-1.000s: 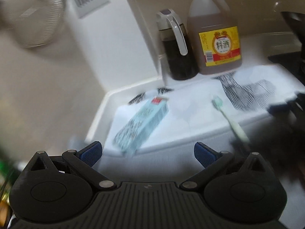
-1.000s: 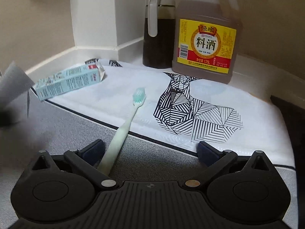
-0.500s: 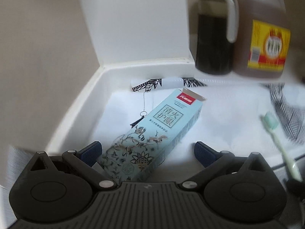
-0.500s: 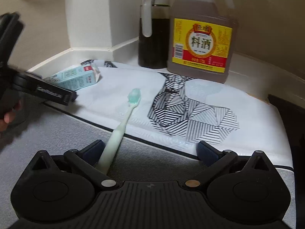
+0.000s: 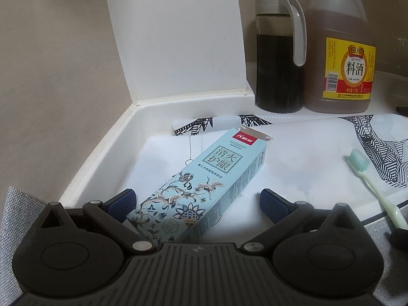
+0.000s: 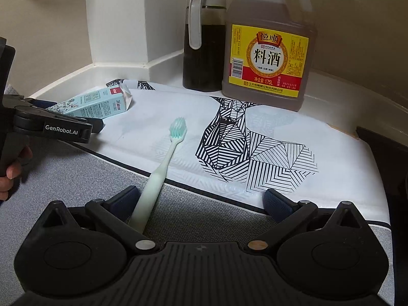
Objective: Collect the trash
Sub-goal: 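Move the left tool to the blue carton while right approaches the toothbrush, then grasp the blue carton with left while right grasps the green toothbrush, then carry the held carton and toothbrush down toward the bin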
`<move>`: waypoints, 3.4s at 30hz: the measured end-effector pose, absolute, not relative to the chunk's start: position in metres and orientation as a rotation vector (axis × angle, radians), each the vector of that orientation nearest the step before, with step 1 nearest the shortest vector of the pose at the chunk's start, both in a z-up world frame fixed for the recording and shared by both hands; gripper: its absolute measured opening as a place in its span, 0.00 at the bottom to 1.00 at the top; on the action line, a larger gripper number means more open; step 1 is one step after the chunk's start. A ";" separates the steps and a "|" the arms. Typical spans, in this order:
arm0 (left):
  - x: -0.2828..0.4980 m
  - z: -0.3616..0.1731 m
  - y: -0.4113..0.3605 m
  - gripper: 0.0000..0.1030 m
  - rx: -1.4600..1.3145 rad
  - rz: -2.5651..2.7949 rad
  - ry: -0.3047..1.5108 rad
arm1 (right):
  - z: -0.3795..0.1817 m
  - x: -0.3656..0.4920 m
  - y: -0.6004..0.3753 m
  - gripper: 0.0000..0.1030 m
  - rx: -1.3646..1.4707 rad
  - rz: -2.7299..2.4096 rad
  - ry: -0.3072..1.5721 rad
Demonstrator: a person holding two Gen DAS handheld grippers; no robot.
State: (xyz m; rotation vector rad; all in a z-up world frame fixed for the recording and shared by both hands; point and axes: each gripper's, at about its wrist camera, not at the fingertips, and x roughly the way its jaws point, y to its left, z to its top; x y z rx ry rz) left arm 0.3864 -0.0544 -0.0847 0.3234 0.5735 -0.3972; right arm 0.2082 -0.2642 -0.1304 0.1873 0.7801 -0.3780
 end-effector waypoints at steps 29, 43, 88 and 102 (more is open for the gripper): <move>0.376 -0.075 -0.054 0.69 0.334 -0.287 0.546 | -0.122 0.202 -0.251 0.35 0.146 -0.276 0.727; 0.331 -0.053 -0.049 0.42 0.275 -0.324 0.634 | -0.112 0.193 -0.271 0.13 0.300 -0.282 0.631; -0.047 0.010 0.104 0.42 0.201 0.065 0.589 | -0.060 0.116 -0.246 0.13 0.380 -0.084 0.542; -0.155 -0.025 0.091 0.42 0.158 0.068 0.589 | -0.020 -0.018 -0.200 0.13 0.252 -0.019 0.569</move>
